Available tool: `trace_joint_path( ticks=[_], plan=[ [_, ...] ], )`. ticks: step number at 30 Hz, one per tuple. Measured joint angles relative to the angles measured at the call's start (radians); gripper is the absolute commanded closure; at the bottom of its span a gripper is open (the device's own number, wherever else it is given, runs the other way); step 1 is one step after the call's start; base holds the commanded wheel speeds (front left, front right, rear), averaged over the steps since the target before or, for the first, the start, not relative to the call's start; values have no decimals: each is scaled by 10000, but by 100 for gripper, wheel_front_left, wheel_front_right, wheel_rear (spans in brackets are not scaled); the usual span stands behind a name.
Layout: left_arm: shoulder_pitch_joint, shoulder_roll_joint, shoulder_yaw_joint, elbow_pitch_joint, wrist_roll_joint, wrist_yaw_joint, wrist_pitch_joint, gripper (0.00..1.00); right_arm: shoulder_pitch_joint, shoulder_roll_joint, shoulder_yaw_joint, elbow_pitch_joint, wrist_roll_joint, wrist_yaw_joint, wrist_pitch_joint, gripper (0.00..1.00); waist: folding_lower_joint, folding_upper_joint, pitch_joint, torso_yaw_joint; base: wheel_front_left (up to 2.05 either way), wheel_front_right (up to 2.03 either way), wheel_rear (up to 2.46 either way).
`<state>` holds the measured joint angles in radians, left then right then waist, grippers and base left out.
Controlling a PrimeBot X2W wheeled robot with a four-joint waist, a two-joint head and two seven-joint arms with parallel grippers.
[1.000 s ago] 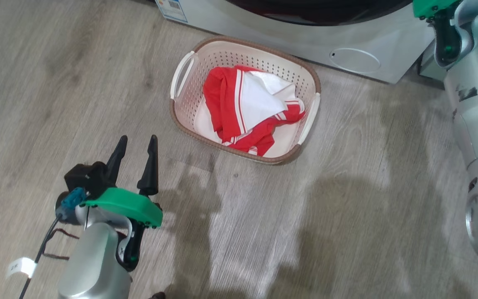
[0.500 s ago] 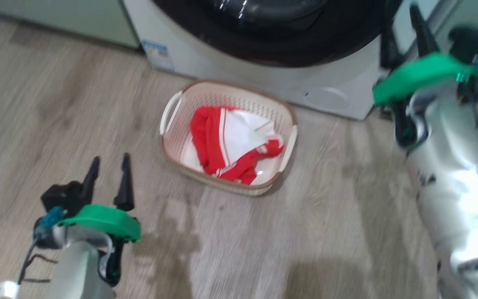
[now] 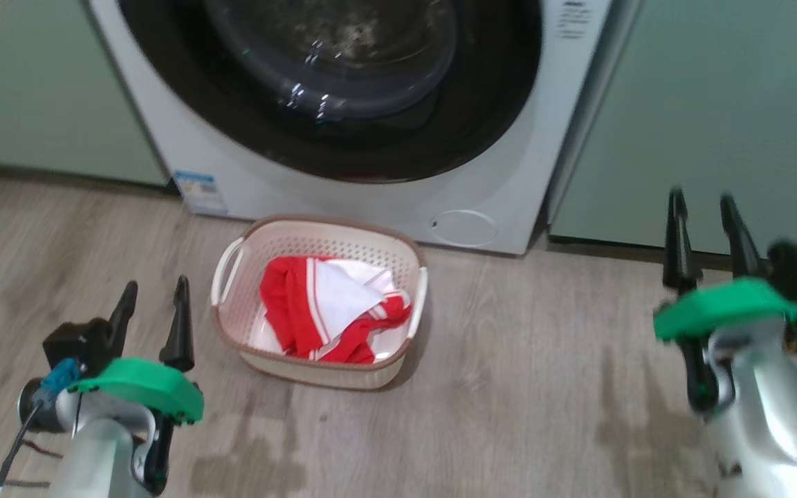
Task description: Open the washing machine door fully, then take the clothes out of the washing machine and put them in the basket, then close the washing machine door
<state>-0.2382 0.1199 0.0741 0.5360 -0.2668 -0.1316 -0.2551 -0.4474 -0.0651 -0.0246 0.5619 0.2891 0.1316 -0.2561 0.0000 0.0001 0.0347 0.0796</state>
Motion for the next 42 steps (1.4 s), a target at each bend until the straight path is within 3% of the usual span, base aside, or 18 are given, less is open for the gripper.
trace_joint_path(
  ticks=[17,42],
  plan=[
    [461,247,-462,265,-171,0,0,0,3281,136,65,-2441,-221,0,0,0,0,0,-751,-1055,0,0,0],
    [529,194,-646,349,-171,0,0,0,3676,159,-297,-2257,-65,0,0,0,0,0,-750,-1053,0,0,0]
  ],
)
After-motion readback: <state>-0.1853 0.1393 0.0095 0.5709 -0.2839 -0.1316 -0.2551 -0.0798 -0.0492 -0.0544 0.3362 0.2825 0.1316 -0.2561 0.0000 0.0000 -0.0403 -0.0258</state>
